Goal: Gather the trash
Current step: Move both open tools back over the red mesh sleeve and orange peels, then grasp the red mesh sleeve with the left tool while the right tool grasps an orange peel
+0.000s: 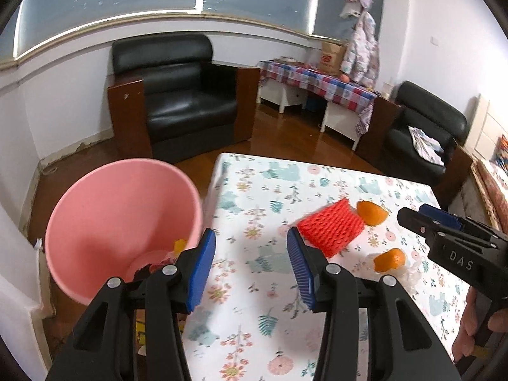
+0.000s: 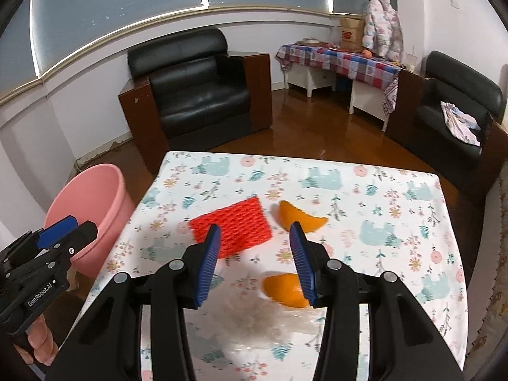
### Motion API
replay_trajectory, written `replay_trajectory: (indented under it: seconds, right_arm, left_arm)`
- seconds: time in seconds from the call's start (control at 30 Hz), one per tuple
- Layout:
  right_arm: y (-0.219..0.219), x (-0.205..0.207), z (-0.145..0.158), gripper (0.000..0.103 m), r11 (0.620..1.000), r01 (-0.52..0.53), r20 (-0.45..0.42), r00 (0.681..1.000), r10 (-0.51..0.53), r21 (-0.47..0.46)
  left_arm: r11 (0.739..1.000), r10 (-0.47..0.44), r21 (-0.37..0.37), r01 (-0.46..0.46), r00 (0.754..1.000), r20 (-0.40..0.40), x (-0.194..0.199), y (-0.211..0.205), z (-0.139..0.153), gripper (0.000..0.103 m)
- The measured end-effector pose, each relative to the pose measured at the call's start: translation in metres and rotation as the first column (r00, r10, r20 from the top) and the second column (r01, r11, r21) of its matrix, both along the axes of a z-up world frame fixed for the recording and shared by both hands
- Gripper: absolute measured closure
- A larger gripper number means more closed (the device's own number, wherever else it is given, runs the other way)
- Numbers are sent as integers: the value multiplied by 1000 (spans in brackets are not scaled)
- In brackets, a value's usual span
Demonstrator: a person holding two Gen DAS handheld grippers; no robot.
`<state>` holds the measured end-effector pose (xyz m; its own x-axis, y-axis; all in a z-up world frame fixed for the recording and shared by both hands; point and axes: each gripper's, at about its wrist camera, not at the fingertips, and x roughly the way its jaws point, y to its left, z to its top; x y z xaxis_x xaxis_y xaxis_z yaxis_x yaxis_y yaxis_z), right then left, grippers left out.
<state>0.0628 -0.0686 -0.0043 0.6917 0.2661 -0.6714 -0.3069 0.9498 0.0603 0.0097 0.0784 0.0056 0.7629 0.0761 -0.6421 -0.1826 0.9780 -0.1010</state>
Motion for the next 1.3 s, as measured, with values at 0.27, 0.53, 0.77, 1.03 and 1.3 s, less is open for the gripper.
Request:
replay_trajectory:
  seconds: [0.27,0.53,0.77,1.03,1.3]
  right_arm:
    - [-21,6,-5,57,999,39,-10,999,-39,8]
    - [-31,13,-7,57,998,59,-10,998,-59,9]
    - [-43,21,-14,57,998,56,-25,998,-55,16]
    - [-64,38,-18,57,994,-60,-49,997,65,94]
    - [-65,55,-28,57,981,-148,-82,984,158,125]
  left_arm:
    - [994,-103,33,104,995,-9,19,-29,-1,57]
    - [981,-189,30,190,981,-45,42,-48,-6,57]
    - [958,-281,29,285,955,-93,67,-55,-16,57]
    - [914,-390,50,403,905,-169,101,-59,-31,57]
    - [898,-411,64,436,880,-239,136,-63,-56,57]
